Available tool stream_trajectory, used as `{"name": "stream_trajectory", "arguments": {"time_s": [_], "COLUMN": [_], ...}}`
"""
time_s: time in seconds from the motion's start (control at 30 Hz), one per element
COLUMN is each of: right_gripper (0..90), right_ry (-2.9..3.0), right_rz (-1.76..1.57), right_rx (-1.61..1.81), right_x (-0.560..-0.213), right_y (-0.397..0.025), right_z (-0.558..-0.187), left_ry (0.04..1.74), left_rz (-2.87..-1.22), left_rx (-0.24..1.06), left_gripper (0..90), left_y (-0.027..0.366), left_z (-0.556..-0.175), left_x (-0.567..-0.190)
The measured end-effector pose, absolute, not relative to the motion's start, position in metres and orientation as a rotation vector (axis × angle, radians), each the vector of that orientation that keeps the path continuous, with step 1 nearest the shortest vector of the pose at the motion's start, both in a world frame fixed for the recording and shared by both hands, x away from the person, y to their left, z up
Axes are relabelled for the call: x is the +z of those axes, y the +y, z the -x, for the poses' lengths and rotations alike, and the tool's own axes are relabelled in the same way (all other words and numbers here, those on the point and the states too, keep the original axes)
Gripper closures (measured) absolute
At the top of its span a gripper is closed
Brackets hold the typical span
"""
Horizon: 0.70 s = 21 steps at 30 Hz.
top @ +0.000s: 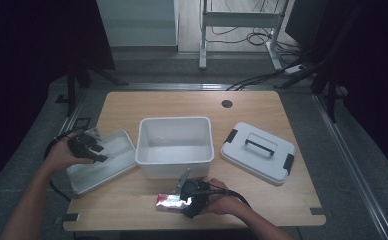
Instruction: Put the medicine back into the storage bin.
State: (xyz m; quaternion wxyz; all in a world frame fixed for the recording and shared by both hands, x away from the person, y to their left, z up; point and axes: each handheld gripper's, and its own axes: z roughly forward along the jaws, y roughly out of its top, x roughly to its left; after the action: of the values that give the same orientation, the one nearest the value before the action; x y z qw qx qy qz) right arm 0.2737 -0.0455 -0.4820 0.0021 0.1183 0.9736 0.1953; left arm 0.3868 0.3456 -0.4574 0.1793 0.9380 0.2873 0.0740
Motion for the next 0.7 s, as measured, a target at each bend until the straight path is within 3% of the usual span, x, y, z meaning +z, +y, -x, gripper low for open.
{"name": "stream_trajectory", "arguments": {"time_s": [0.07, 0.1, 0.37, 0.7], "right_gripper": [39.3, 47.2, 50.6, 50.6], "right_ry": [3.06, 3.064, 3.023, 2.906], "right_rz": [-0.366, -0.348, -0.278, -0.202], "right_rx": [0.599, 0.608, 0.71, 0.941], "right_x": [-0.485, -0.486, -0.472, -0.378], "right_y": [-0.044, -0.044, -0.05, -0.07], "right_z": [-0.275, -0.275, -0.271, -0.272], "left_ry": [0.816, 0.815, 0.807, 0.8], "left_rz": [-2.644, -2.645, -2.655, -2.655], "left_rx": [0.209, 0.21, 0.216, 0.222], "left_gripper": [51.6, 51.6, 51.7, 51.8], "left_y": [0.345, 0.344, 0.343, 0.341], "left_z": [-0.386, -0.386, -0.386, -0.385], "left_x": [-0.458, -0.458, -0.457, -0.451]}}
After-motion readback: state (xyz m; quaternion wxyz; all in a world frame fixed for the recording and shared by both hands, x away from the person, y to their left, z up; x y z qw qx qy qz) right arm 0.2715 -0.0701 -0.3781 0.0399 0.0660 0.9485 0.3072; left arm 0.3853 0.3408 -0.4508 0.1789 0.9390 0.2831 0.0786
